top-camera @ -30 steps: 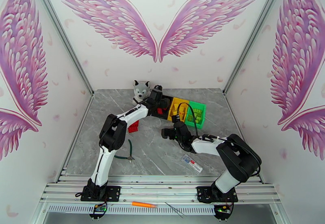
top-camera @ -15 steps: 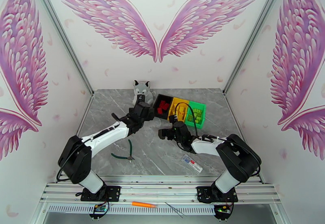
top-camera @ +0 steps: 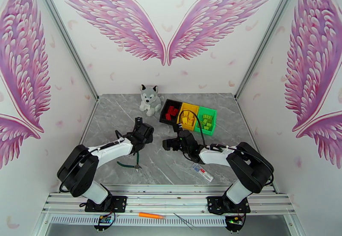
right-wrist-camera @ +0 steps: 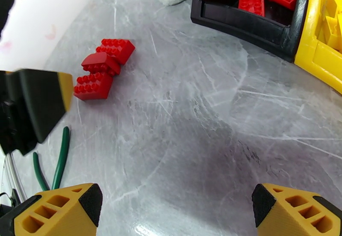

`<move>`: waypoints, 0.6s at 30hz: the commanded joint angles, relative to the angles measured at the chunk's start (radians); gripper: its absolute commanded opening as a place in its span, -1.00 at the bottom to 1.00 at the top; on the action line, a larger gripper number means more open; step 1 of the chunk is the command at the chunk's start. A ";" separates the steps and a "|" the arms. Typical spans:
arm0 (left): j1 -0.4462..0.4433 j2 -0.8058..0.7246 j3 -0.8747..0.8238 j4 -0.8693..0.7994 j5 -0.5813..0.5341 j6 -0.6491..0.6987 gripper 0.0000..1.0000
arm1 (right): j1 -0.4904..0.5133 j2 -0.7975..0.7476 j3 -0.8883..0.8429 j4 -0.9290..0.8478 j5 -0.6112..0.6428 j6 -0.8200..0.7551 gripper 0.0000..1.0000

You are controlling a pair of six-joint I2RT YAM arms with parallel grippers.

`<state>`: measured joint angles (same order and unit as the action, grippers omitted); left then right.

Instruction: Sort the legos into containers by color

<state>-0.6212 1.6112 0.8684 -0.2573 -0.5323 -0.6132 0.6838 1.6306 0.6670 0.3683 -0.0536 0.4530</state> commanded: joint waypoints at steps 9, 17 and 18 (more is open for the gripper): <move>0.078 0.131 0.000 0.089 0.120 -0.041 0.97 | 0.010 -0.003 0.016 0.005 0.016 -0.002 0.97; 0.097 0.186 0.031 0.105 0.140 -0.025 0.77 | 0.010 0.012 0.023 0.003 0.019 -0.002 0.97; 0.098 0.187 0.035 0.103 0.139 -0.024 0.74 | 0.010 0.015 0.025 0.003 0.019 -0.002 0.98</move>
<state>-0.5304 1.7744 0.8757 -0.1581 -0.4046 -0.6445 0.6842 1.6306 0.6670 0.3676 -0.0528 0.4526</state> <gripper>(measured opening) 0.880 0.988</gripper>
